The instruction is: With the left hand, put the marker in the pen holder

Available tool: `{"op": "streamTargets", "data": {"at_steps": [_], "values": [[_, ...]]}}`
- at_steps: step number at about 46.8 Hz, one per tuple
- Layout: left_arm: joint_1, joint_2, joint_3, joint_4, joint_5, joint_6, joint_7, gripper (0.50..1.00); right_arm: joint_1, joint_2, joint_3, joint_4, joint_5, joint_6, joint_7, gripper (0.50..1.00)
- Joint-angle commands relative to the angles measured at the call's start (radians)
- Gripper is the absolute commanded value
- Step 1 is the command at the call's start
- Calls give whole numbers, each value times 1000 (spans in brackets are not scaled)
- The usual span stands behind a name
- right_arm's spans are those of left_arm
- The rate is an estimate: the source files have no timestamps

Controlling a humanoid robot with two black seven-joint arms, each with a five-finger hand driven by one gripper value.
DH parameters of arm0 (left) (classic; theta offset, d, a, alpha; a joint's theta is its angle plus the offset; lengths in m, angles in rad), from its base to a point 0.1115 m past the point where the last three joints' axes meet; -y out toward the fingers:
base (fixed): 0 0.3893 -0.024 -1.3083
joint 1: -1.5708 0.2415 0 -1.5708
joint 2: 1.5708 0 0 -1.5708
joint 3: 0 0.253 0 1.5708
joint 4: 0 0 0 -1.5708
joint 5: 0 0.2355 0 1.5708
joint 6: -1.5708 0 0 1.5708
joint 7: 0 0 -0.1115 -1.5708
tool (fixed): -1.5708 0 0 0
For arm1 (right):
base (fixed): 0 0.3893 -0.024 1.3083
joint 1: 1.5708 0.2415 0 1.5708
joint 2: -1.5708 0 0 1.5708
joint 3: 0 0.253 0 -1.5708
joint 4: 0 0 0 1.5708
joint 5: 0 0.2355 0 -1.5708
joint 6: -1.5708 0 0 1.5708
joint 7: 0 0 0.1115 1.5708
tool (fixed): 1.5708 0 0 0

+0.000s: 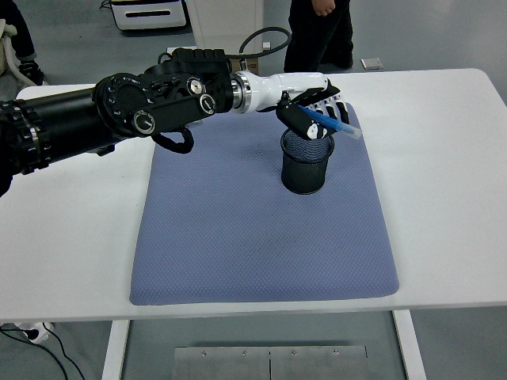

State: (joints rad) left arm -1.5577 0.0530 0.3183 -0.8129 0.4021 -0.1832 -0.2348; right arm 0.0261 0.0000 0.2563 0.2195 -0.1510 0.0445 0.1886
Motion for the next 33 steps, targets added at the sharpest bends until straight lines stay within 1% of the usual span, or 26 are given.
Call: {"op": "streamTargets", "data": {"at_steps": [1,13,14,18,23,26,33], "values": [[13,-8,-4,-2,-34,4,0,500,0,0,0,0,-1,0,0,1000],[56,-8,-25,-20,-146,13,-6,500,0,0,0,0,-1,0,0,1000],[73,-10,-45,-20,-176,13,-6,500,0,0,1,0,1,0,0,1000],[97,-16,-61,-23,-193,16,-8,500,0,0,0,0,1,0,0,1000],[117,-21,-76,-23,-209,44,-9,500,0,0,1,0,-1,0,0,1000],[123,-21,-87,-23,-220,47,-9,500,0,0,0,0,-1,0,0,1000],[136,-22,-90,-23,-246,51,-31,500,0,0,0,0,1,0,0,1000]]}}
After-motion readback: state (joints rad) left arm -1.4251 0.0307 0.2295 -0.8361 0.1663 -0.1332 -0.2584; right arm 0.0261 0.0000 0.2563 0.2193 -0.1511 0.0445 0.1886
